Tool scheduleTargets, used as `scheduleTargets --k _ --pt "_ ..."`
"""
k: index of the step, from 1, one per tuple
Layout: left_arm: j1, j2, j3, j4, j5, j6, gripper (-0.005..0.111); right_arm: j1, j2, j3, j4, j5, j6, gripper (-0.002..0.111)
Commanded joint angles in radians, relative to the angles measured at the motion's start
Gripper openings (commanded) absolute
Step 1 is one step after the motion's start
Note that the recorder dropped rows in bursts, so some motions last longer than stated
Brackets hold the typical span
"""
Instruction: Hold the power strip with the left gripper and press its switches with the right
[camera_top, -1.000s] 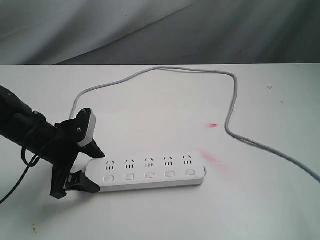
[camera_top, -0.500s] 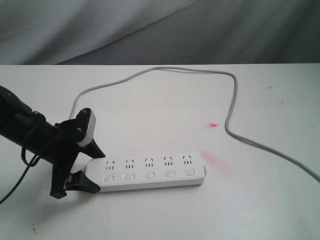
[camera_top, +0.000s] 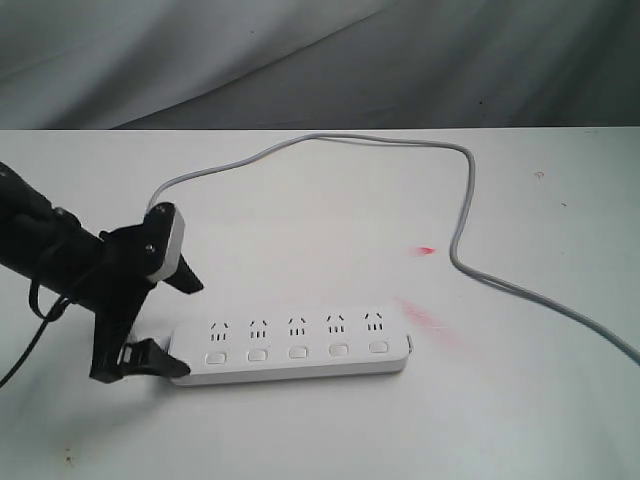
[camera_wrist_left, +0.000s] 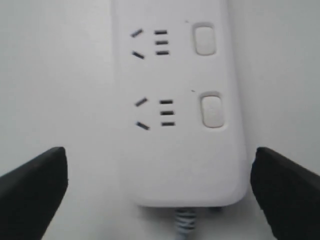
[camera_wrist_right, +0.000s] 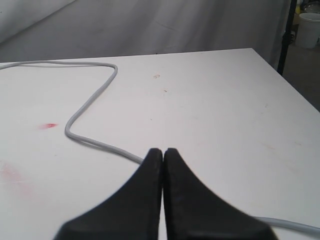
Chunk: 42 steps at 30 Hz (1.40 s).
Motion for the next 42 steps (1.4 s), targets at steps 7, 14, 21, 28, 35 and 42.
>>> scheduleTargets --k 7,14,21,28,35,42 --pt "-0.003 -0.511 -0.005 0.053 -0.100 -0.248 0.025 -0.008 -0.005 0.003 -0.006 -0.013 -0.002 0.000" --pt "-0.003 -0.741 -0.005 0.154 -0.089 -0.776 0.001 -0.008 -0.005 0.003 -0.006 -0.013 -0.002 0.000" --pt "-0.003 -0.844 -0.005 0.154 -0.089 -0.781 0.001 -0.008 -0.005 0.003 -0.006 -0.013 -0.002 0.000" --pt "-0.003 -0.848 -0.005 0.154 -0.105 -0.781 0.001 -0.008 -0.005 0.003 -0.006 -0.013 -0.002 0.000" --pt "-0.003 -0.905 -0.005 0.169 -0.199 -1.074 0.001 -0.008 -0.005 0.003 -0.006 -0.013 -0.002 0.000" --pt "-0.003 -1.036 -0.005 0.341 -0.368 -1.509 0.001 -0.008 -0.005 0.003 -0.006 -0.013 -0.002 0.000"
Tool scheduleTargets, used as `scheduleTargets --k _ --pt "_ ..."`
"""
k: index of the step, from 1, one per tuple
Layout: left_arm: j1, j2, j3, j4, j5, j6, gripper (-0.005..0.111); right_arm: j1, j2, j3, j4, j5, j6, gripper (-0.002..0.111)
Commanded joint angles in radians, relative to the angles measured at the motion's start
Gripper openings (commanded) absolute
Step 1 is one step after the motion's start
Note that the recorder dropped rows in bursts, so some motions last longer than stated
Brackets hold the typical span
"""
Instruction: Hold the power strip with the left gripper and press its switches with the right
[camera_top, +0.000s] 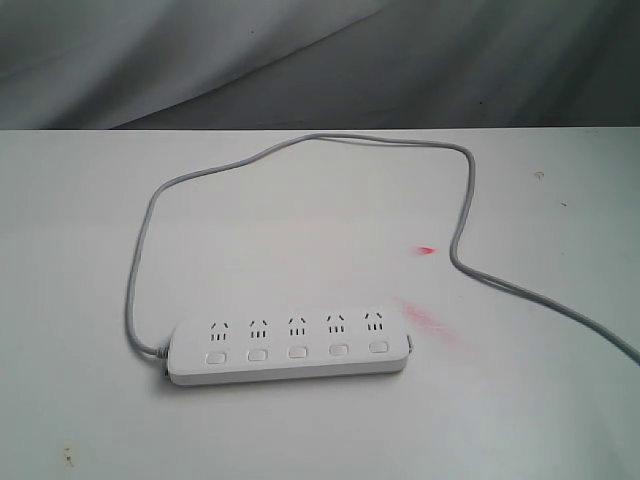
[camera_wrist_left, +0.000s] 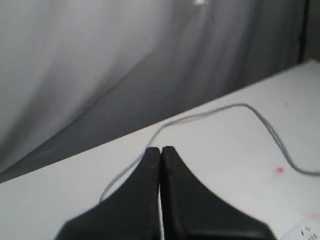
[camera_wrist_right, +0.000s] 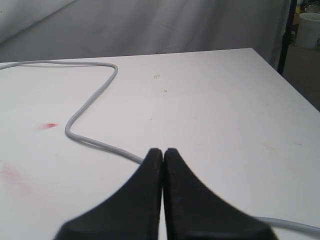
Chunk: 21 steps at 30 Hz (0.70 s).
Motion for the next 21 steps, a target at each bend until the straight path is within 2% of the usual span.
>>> scheduleTargets --k 1,4,9,11,17,21 --pt "-0.003 -0.095 -0.003 0.119 -0.111 -0.213 0.001 -0.008 -0.005 0.003 -0.006 -0.013 -0.002 0.000" --pt "-0.003 -0.152 -0.003 0.228 -0.159 -0.364 0.001 -0.008 -0.005 0.003 -0.006 -0.013 -0.002 0.000" --pt "-0.003 -0.242 -0.001 0.480 -0.163 -0.721 0.001 -0.008 -0.005 0.003 -0.006 -0.013 -0.002 0.000" --pt "-0.003 -0.264 -0.001 0.536 -0.163 -0.811 0.001 -0.008 -0.005 0.003 -0.006 -0.013 -0.002 0.000" --pt "-0.003 -0.304 0.036 0.541 -0.163 -0.804 0.001 -0.008 -0.005 0.003 -0.006 -0.013 -0.002 0.000" --pt "-0.003 -0.354 0.160 0.541 -0.167 -0.804 0.001 -0.008 -0.005 0.003 -0.006 -0.013 -0.002 0.000"
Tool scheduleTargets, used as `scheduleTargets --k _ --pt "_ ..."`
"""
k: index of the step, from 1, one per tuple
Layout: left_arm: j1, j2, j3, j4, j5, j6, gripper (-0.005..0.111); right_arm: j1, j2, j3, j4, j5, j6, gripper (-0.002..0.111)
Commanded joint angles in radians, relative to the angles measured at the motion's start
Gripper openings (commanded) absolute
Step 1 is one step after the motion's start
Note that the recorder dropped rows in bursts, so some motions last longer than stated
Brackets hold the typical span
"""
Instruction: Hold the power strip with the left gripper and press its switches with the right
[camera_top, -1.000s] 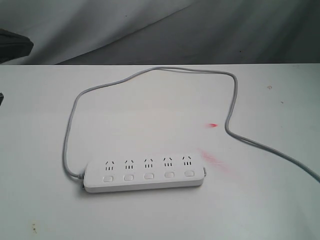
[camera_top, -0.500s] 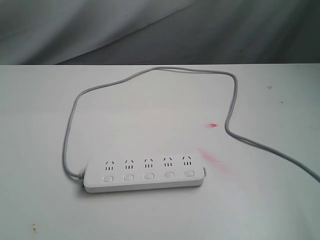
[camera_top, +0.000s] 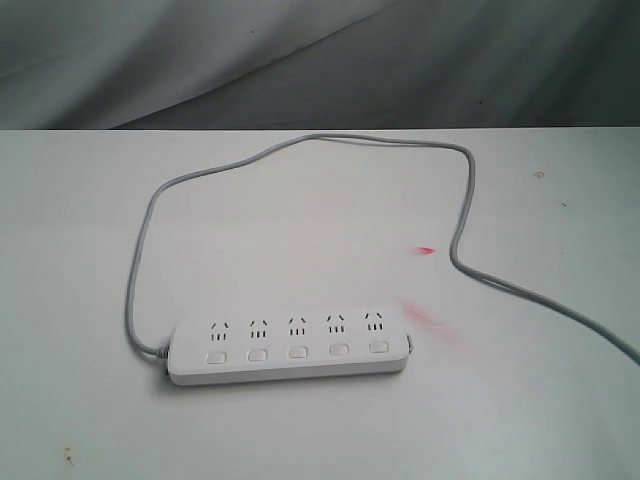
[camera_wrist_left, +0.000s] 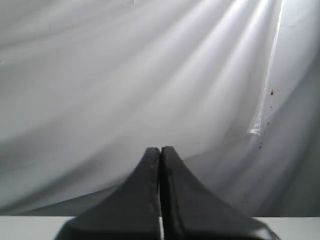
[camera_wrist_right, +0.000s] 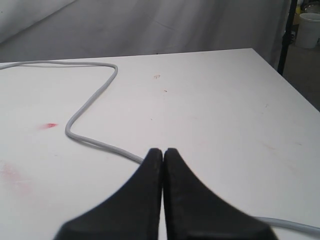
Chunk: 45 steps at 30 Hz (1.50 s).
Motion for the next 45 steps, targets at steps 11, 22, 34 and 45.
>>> scheduleTargets --k 11,22,34,45 --pt "-0.003 -0.252 0.567 0.003 -0.112 -0.008 0.001 -0.008 -0.005 0.003 -0.006 -0.013 -0.002 0.000" --pt "-0.003 -0.399 0.821 -0.001 -0.112 0.026 0.001 -0.008 -0.005 0.003 -0.006 -0.013 -0.002 0.000" --pt "-0.003 -0.588 0.857 0.029 -0.045 0.043 0.001 -0.008 -0.005 0.003 -0.006 -0.013 -0.002 0.000" --pt "-0.003 -0.588 0.857 0.025 -0.051 0.043 0.001 -0.008 -0.005 0.003 -0.006 -0.013 -0.002 0.000"
